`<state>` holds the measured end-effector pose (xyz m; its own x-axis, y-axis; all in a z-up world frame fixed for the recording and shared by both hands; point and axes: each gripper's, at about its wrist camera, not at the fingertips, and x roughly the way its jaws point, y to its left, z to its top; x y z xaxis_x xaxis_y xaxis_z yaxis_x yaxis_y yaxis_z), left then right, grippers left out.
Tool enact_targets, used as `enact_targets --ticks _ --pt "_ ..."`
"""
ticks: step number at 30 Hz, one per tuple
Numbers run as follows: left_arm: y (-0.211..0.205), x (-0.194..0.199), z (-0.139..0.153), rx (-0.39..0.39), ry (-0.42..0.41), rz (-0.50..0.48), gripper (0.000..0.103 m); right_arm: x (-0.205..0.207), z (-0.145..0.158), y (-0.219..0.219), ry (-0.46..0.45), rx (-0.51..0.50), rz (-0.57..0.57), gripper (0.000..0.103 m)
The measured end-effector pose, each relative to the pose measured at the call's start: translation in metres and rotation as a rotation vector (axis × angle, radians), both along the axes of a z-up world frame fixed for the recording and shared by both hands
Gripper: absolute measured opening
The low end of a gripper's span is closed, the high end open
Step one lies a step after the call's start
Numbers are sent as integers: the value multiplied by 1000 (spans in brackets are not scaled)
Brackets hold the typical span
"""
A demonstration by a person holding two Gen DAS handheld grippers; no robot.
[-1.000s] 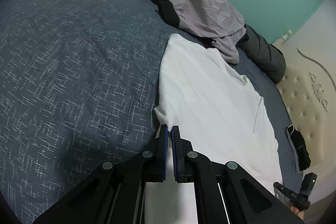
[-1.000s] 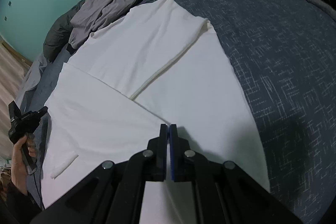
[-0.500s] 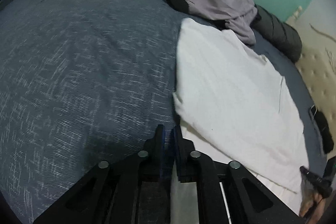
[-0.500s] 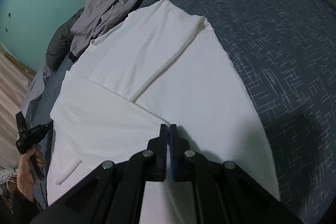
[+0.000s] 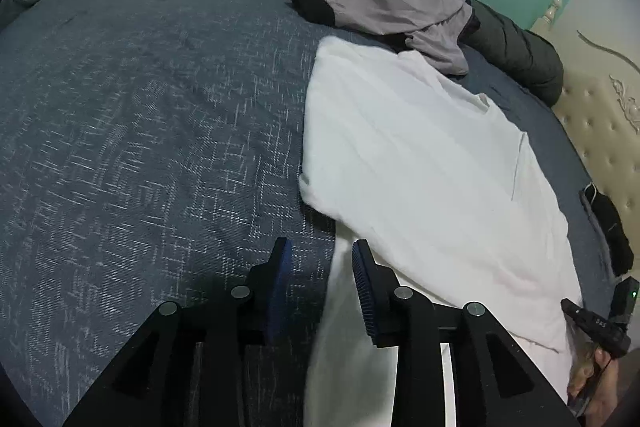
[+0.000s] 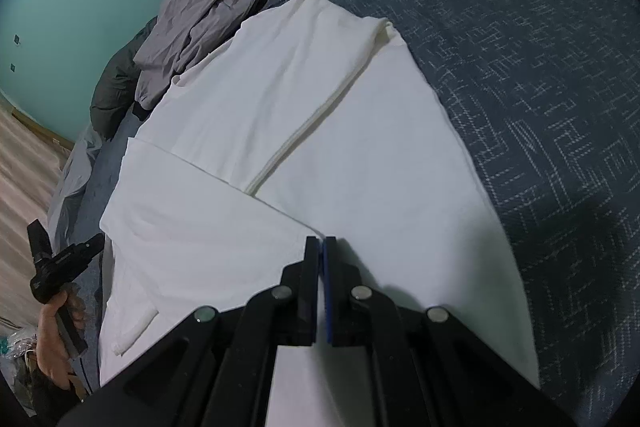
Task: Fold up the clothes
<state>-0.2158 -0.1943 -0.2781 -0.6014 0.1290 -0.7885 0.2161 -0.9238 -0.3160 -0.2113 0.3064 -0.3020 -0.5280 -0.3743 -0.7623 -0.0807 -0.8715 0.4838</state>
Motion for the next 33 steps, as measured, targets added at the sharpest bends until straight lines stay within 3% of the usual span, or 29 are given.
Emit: enact_targets --ticks 6,9,17,20,22,24,25,26,33 --pt "11 -5 -7 -6 -26 -51 35 -1 0 0 -2 -1 1 2" --pt "12 -13 -18 -72 -40 -35 35 -1 -1 1 -2 -2 1 2" --pt "-5 -27 -17 -62 55 25 35 -3 -1 1 -5 -8 5 2" --pt "-17 -31 -15 -2 82 50 35 -3 -1 3 -5 -16 5 2" --pt "-17 -31 -12 -26 97 46 35 -4 -1 3 -4 -21 4 2" --pt "-17 -32 -12 -39 106 43 23 -4 -1 3 -3 -22 2 2" --pt "-18 -33 -11 -38 108 42 6 -5 -1 3 -3 -22 2 2" --pt "-18 -34 -11 -37 111 42 3 -4 -1 2 -3 -20 3 2" --pt "-24 -32 -5 -57 142 72 3 -4 -1 2 -4 -25 3 2"
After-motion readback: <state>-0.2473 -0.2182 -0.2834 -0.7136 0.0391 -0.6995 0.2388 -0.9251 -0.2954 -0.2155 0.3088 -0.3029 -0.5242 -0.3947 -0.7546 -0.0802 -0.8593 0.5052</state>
